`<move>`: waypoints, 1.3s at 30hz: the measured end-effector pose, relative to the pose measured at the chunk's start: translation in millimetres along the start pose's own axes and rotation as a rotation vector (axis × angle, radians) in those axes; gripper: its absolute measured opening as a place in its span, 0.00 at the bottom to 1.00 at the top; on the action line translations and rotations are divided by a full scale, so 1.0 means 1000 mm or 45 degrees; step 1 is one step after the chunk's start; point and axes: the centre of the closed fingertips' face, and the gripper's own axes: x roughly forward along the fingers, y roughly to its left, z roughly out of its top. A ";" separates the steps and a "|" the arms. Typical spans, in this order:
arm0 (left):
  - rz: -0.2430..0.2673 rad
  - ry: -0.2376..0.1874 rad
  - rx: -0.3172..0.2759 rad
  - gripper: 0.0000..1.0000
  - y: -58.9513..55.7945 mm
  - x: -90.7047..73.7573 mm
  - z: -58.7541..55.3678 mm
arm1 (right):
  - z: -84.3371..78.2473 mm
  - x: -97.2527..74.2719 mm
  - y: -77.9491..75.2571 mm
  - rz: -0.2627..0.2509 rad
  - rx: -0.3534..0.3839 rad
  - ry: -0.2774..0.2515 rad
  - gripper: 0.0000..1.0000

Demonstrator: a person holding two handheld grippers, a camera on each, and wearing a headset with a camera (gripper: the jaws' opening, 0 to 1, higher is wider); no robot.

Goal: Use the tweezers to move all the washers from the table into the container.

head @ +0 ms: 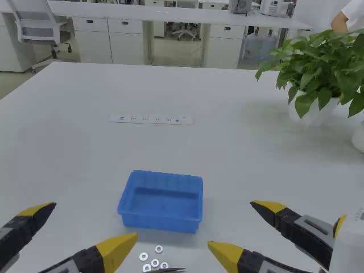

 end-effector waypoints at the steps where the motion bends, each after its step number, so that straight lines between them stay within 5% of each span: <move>1: 0.001 0.000 -0.003 0.89 0.000 0.000 -0.001 | -0.001 0.000 0.001 0.000 -0.003 0.003 0.48; 26: 0.000 0.017 -0.011 0.87 0.002 0.005 -0.003 | -0.011 0.012 0.003 0.050 -0.012 0.090 0.46; 39: 0.009 0.018 -0.005 0.85 0.002 0.003 -0.001 | -0.009 0.013 0.003 0.059 -0.009 0.070 0.48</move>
